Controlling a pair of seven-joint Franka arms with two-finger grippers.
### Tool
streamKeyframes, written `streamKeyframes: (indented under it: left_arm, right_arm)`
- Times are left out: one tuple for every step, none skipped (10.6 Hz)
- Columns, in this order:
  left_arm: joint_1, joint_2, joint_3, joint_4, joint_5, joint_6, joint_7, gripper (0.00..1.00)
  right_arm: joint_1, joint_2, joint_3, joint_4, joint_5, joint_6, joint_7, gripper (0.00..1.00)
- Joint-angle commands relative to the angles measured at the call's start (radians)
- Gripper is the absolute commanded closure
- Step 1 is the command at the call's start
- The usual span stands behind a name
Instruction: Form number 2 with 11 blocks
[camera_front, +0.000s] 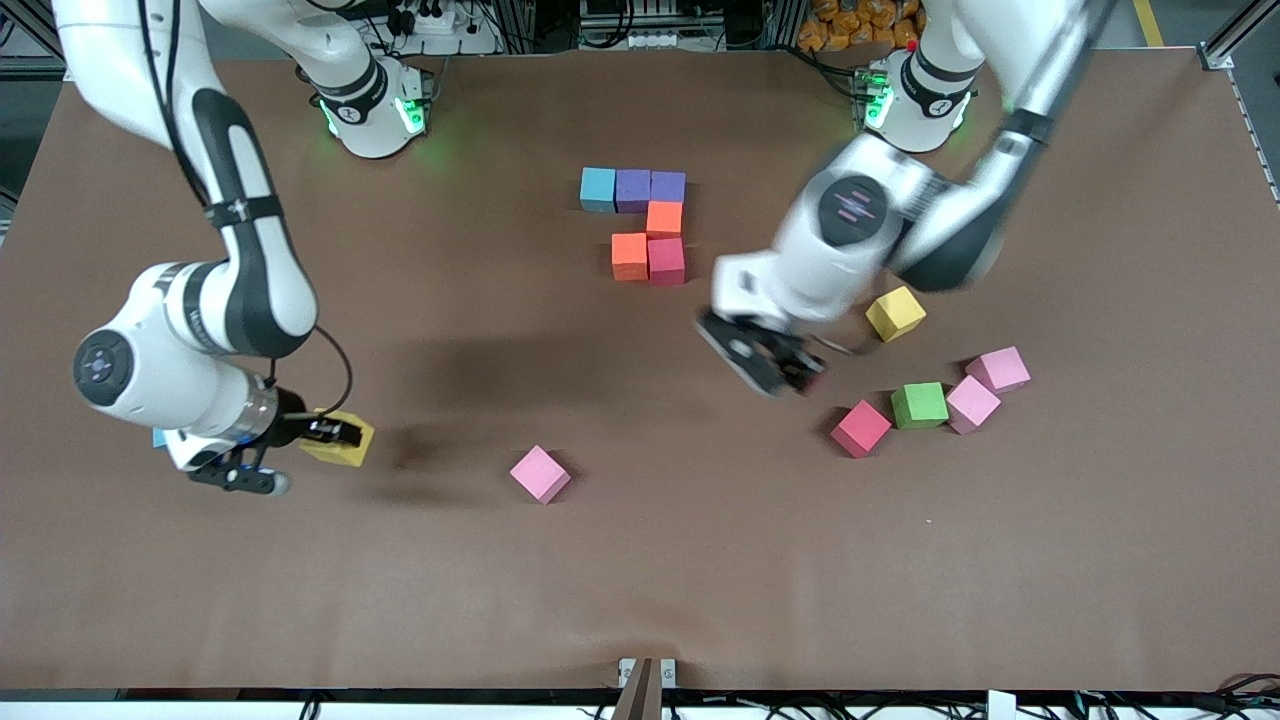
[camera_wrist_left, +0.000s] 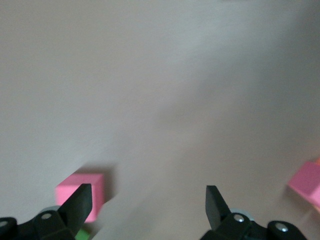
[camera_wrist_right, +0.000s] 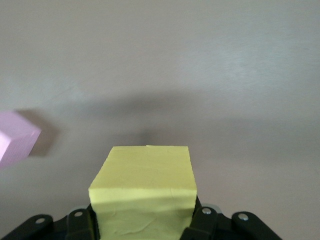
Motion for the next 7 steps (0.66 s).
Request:
streamKeyframes:
  left_arm:
    - [0.144, 0.015, -0.016, -0.001, -0.024, -0.037, -0.004, 0.0]
    - [0.191, 0.035, -0.016, 0.0, -0.022, -0.037, -0.004, 0.0]
    - [0.213, 0.052, -0.016, 0.002, -0.024, -0.037, -0.019, 0.0]
    - [0.222, 0.08, -0.016, 0.006, -0.024, -0.037, -0.063, 0.0]
    - [0.216, 0.095, -0.014, 0.009, -0.015, -0.034, -0.138, 0.0]
    - [0.21, 0.121, -0.01, 0.012, -0.007, -0.025, -0.148, 0.0]
    - [0.216, 0.146, -0.009, 0.012, 0.023, -0.006, -0.139, 0.0]
  right_arm:
    - [0.057, -0.107, -0.001, -0.103, -0.015, 0.017, -0.197, 0.56]
    - [0.091, -0.132, -0.002, -0.129, -0.019, 0.018, -0.301, 0.56]
    - [0.131, -0.165, -0.002, -0.166, -0.037, 0.029, -0.386, 0.56]
    - [0.172, -0.202, -0.002, -0.207, -0.071, 0.05, -0.458, 0.56]
    - [0.216, -0.224, -0.002, -0.239, -0.102, 0.063, -0.526, 0.56]
    - [0.273, -0.225, -0.002, -0.247, -0.125, 0.063, -0.575, 0.56]
    - [0.321, -0.224, -0.002, -0.253, -0.163, 0.061, -0.6, 0.56]
